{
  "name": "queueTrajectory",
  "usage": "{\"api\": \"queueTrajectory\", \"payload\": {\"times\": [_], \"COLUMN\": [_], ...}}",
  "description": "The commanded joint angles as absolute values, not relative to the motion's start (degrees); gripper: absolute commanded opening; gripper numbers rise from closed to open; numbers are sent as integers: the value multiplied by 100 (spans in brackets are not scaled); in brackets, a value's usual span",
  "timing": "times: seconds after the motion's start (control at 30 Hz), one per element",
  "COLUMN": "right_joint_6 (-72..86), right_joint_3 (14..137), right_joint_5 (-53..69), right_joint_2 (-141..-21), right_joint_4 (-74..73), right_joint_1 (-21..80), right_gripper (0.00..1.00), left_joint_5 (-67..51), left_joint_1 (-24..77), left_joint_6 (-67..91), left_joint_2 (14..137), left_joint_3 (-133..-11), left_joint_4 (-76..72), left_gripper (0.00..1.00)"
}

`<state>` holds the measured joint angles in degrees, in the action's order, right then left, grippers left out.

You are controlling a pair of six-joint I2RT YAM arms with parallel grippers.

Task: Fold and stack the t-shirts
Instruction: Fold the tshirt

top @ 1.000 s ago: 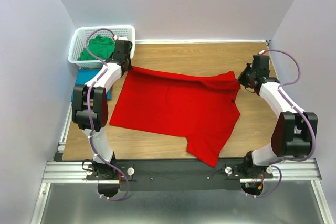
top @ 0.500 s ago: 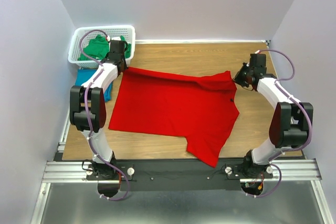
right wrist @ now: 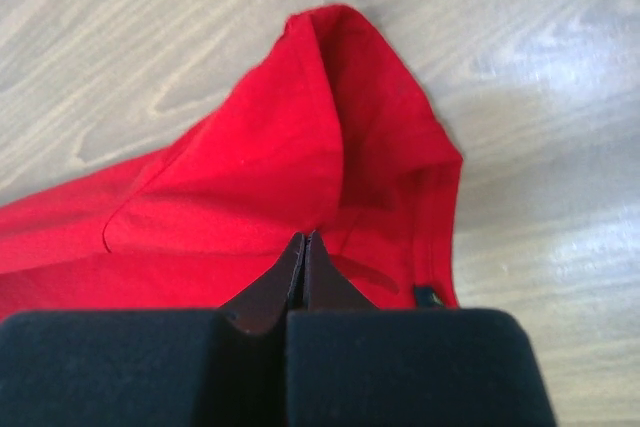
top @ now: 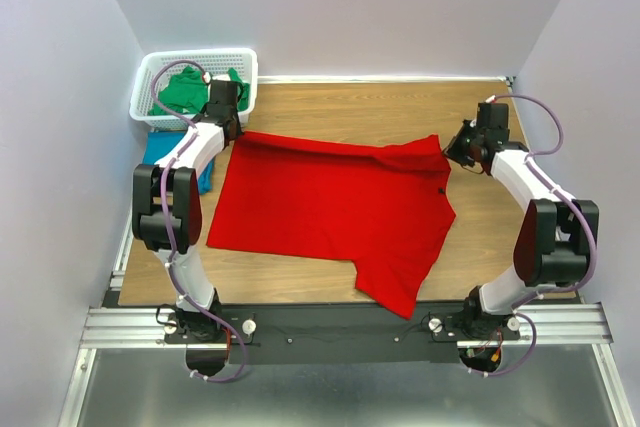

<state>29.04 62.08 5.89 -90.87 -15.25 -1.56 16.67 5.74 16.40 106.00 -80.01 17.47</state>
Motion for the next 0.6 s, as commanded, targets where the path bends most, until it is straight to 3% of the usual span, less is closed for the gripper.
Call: {"api": "queueTrajectory", "payload": {"times": [0.0, 0.57], "right_joint_6": [2830, 2848], "right_joint_3": [5907, 5590], "right_joint_5": [466, 325], "right_joint_2": [-8903, -8877], "right_joint_4": [-1723, -1845], "right_joint_1": [-167, -158], "right_gripper": [1, 1], "left_joint_5": [1644, 1723], "left_joint_1": [536, 536], "left_joint_6": [1740, 1872], "left_joint_2": [10511, 10810], "left_joint_3": [-7840, -7471], "left_joint_4": [1872, 2092], "left_gripper": [0, 0]}}
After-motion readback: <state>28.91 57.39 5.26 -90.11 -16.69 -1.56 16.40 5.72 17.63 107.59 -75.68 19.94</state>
